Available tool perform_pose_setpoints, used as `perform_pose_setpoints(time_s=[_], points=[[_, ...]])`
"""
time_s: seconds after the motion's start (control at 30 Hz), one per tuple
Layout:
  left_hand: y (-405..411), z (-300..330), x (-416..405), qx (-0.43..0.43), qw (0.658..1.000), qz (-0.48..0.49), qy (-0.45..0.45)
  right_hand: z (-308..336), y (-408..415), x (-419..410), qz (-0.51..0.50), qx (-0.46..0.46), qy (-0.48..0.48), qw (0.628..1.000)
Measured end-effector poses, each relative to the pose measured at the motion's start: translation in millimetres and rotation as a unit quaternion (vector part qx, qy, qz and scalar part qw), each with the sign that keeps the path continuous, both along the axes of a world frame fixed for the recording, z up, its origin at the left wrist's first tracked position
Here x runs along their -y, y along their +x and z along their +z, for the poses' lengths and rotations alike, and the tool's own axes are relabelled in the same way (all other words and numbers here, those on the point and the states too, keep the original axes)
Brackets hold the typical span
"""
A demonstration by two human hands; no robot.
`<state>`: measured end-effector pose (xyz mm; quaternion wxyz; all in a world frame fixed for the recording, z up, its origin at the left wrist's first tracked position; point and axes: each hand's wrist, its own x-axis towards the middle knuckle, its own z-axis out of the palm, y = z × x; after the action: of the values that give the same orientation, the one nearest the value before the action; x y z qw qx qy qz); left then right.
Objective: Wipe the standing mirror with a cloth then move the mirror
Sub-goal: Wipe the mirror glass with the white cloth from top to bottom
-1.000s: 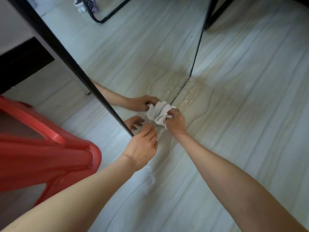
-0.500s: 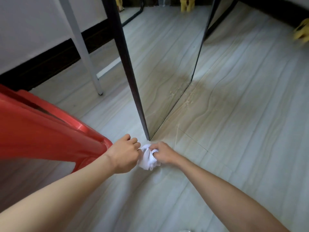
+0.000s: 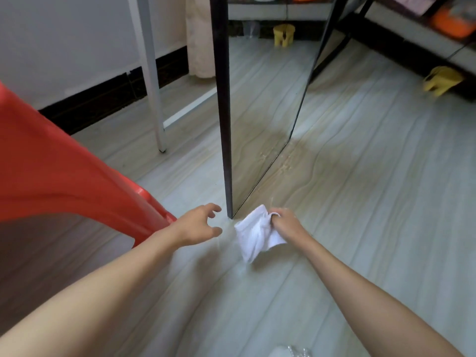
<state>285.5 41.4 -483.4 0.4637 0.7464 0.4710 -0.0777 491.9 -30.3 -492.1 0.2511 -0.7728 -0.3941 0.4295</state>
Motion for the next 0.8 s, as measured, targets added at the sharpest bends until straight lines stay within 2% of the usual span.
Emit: perform_pose_setpoints(time_s=[0.1,0.2,0.27,0.37,0.47,0.57,0.7,0.73,0.8], points=[[3.5,10.0,6.1,0.07,0.991,0.002,-0.117,5.1,-8.8,0.6,-0.049,-0.12,-0.001,0.992],[4.3,15.5,12.1,0.116,0.979,-0.008,-0.168,11.2,-18.8,-1.1,-0.06,-0.239,-0.008,0.969],[4.2,16.4,15.4,0.139,0.972,0.004,-0.191,15.4,-23.8,-1.9,-0.05,-0.252,-0.018,0.966],[4.7,13.7,16.0,0.18,0.961,0.066,-0.198,17.8,-24.3,-2.9,-0.062,-0.227,-0.007,0.972],[2.7,8.8,16.7,0.191,0.961,0.116,-0.163,16.5,-22.4,0.4,-0.074,-0.203,-0.003,0.976],[2.4,4.8,18.0,0.212,0.954,0.174,-0.119,13.7,-20.3,7.4,-0.071,-0.128,-0.007,0.989],[4.4,6.5,16.5,0.132,0.962,0.221,0.091,10.1,-18.7,13.8,-0.141,-0.065,-0.032,0.987],[4.8,8.9,17.2,0.125,0.959,0.211,0.143,9.8,-19.5,15.0,-0.177,-0.097,-0.048,0.978],[9.1,16.3,22.3,0.129,0.955,0.147,0.222,11.3,-22.6,16.1,-0.244,-0.258,-0.08,0.931]])
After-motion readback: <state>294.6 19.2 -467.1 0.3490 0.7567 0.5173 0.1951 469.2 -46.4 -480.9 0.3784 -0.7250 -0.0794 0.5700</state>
